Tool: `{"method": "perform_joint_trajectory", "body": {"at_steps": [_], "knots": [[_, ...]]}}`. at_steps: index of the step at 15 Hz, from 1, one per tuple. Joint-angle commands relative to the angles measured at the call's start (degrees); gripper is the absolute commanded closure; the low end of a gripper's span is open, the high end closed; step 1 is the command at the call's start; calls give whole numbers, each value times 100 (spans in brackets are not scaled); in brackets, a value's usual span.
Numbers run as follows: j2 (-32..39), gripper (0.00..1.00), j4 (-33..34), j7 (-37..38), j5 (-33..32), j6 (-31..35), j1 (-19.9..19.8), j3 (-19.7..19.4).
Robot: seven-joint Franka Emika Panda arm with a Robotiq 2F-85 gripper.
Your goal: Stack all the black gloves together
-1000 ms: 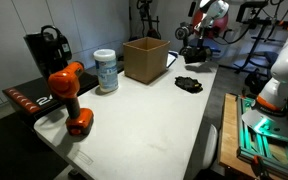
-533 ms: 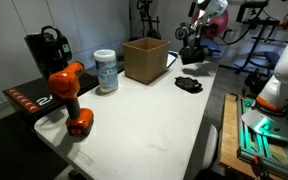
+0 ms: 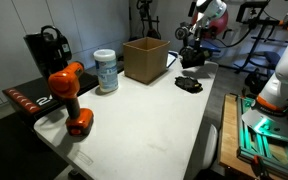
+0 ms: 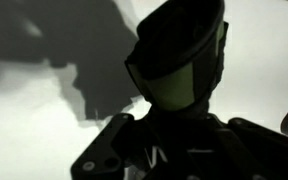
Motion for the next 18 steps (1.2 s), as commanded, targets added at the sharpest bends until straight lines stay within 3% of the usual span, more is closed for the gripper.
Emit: {"method": "perform_joint_trajectory", "body": {"at_steps": [1,8,13,15,18], "knots": [[-828,97,-1209,217,271,333,387,127],[-1899,97,-2882,237,1384,1541,987,323],[-2019,97,-3516,79,2056,2468,1233,289],[-1982,97,-3663,159,2236,2731,1280,319],[-1788,97,-3775,639,1929,3306,1257,444]]}}
